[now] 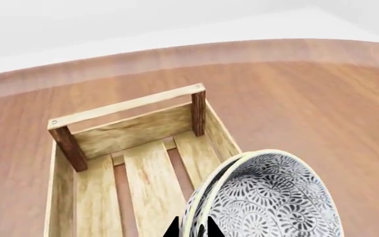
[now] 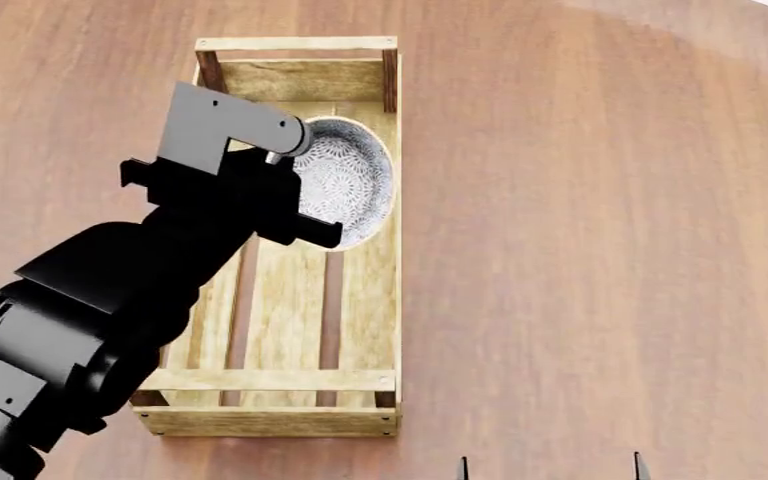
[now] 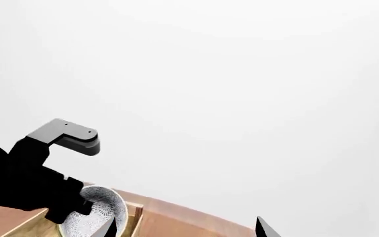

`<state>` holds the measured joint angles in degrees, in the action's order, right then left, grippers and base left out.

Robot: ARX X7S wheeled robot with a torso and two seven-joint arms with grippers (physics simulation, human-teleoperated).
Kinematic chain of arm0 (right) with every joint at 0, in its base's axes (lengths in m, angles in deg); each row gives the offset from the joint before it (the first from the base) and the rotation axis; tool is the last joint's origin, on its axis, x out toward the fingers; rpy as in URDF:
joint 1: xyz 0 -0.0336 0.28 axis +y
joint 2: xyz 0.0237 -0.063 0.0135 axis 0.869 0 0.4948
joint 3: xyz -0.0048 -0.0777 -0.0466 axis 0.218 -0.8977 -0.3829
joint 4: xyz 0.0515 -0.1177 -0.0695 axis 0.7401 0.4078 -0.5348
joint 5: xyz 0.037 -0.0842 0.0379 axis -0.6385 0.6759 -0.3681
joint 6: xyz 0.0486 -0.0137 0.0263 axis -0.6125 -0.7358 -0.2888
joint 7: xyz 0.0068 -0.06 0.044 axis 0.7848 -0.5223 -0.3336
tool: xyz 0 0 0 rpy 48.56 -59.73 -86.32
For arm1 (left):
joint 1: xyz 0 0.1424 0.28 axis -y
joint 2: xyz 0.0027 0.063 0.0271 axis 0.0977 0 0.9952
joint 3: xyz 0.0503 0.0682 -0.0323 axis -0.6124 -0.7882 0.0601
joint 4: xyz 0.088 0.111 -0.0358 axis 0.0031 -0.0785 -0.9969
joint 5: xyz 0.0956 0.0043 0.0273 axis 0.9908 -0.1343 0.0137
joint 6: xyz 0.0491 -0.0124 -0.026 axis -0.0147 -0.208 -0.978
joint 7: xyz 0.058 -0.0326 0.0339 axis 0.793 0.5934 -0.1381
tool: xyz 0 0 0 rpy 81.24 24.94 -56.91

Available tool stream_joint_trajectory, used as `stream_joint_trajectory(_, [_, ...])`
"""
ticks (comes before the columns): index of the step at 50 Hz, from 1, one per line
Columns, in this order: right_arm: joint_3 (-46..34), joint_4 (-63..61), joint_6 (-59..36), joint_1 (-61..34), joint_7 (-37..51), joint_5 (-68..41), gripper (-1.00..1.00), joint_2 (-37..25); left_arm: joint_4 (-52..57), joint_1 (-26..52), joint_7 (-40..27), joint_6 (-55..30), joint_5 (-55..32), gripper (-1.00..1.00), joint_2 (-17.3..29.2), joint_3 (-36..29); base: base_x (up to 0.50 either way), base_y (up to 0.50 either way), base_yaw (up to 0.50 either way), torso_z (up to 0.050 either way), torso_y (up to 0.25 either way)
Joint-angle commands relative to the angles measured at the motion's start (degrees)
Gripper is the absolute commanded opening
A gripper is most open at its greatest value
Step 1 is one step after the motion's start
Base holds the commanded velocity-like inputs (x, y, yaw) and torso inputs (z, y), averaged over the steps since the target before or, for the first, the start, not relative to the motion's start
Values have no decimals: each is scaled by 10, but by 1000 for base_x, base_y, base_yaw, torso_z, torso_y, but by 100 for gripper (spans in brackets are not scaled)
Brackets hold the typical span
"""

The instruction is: Stack the right bowl on the left bowl and place them in the tray.

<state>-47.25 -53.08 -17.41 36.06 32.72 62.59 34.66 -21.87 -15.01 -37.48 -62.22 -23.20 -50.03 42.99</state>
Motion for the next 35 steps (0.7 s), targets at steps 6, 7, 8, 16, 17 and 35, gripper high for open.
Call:
stream_joint_trajectory(6, [11,7,0,-5,-13,7,100,9,-142,58,-11,109,-184,-100,-20,-178,0,0,0,0,0])
stream_joint_trajectory(7, [11,7,0,-5,-13,7,100,9,-148,60,-13,114,-204,-100,-20,-195,0,0,0,0,0])
stream_joint_trajectory(8, [11,8,0,-5,-13,7,100,9,-154,62,-13,117,-223,-100,-20,-212,0,0,0,0,0])
stream_joint_trajectory(16, [11,5,-1,-4,-11,7,100,8,-171,73,-20,140,-334,-100,-20,-317,0,0,0,0,1])
stream_joint_trajectory(17, [11,5,0,-4,-11,7,100,8,-172,74,-21,143,-345,-100,-20,-327,0,0,0,0,0])
stream_joint_trajectory(35, [11,7,2,-3,-7,7,100,7,-164,74,-19,163,-448,-100,-20,-452,0,0,0,1,1])
